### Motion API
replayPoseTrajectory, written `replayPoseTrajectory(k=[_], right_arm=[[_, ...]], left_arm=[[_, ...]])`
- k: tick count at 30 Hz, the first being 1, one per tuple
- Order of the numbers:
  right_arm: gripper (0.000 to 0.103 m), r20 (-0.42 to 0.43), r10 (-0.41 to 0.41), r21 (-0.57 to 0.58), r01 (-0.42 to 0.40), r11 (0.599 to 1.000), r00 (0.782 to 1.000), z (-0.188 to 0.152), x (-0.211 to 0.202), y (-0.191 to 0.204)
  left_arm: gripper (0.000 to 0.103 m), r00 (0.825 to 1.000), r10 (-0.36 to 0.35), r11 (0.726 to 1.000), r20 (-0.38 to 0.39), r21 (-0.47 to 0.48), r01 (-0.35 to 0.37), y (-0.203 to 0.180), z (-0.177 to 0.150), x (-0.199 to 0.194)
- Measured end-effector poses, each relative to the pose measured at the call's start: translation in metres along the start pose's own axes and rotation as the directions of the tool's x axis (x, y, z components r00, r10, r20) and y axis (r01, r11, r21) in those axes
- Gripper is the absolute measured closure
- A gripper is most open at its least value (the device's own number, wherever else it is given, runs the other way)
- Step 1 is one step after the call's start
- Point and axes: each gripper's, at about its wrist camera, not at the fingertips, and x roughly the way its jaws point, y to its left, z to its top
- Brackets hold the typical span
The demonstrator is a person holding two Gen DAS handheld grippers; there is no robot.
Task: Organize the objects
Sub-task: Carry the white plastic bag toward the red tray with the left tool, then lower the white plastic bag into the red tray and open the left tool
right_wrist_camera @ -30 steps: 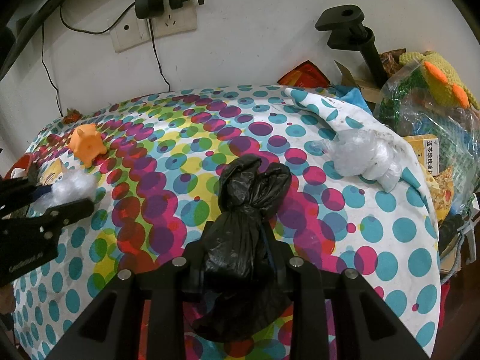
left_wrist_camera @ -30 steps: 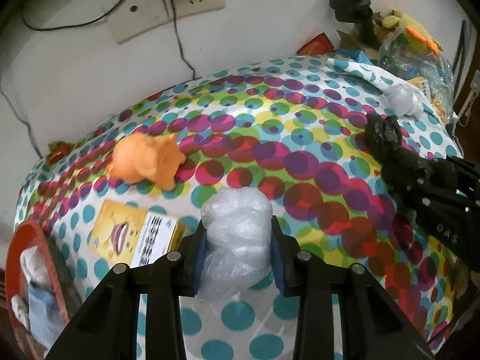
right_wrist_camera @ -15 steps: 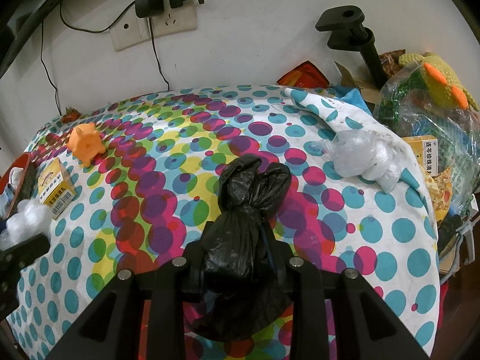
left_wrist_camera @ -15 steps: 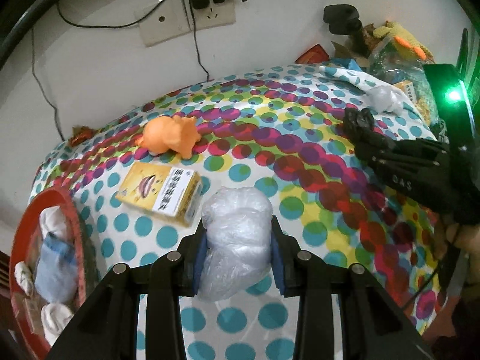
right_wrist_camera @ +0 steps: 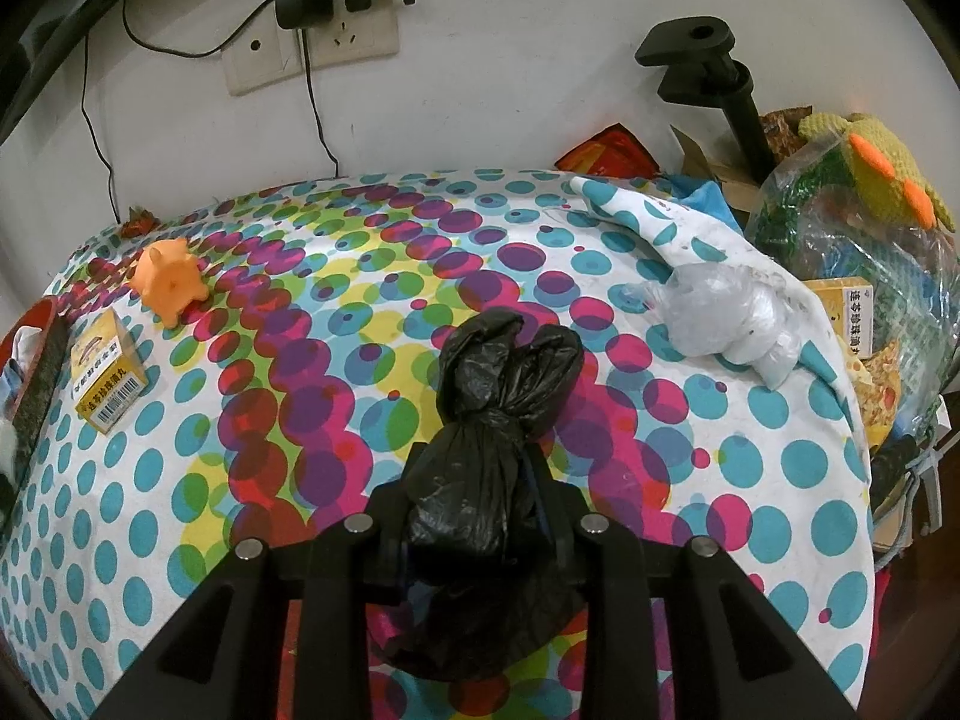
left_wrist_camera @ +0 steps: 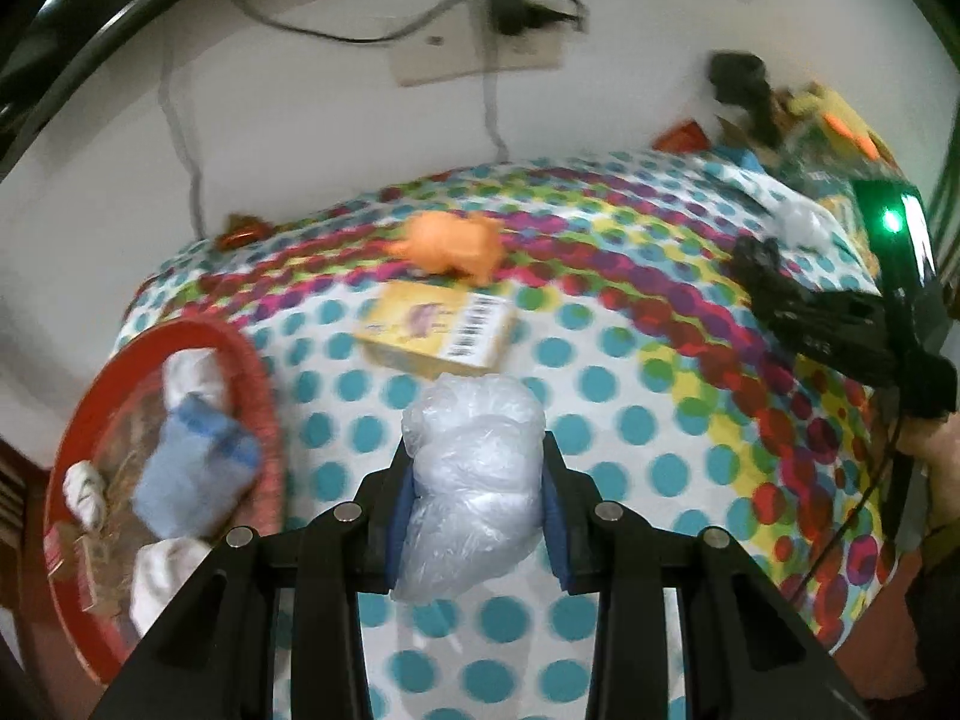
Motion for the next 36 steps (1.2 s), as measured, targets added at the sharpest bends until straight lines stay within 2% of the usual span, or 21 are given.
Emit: replayPoseTrajectory(k=[8, 18, 25, 30, 36], right_arm=[[0.072, -0.001, -0.005, -0.003, 0.005, 1.0, 1.0, 0.0, 0.0, 0.001], [0.072, -0.003, -0.015, -0.013, 0.014, 1.0, 1.0, 0.0, 0.001, 0.002], [0.072, -0.003, -0.019, -0.016, 0.019, 1.0, 1.0, 0.0, 0.0, 0.002], [0.072, -0.005, -0.031, -0.026, 0.031, 0.999, 1.0, 0.0, 0.0, 0.004], [0.072, -0.005, -0.034, -0.028, 0.034, 0.999, 0.999, -0.001, 0.0, 0.004]], left_arm=[[0.069, 0.996, 0.091, 0.985, 0.011, -0.146, -0.088, 0.084, -0.006, -0.018], [0.069, 0.98, 0.198, 0.926, -0.037, -0.321, -0.199, 0.181, -0.034, -0.023], [0.069, 0.971, 0.218, 0.897, -0.094, -0.373, -0.237, 0.22, -0.05, -0.01], [0.069, 0.968, 0.216, 0.893, -0.13, -0.373, -0.25, 0.236, -0.061, 0.003], [0.068, 0.962, 0.22, 0.877, -0.162, -0.399, -0.268, 0.254, -0.072, 0.015]])
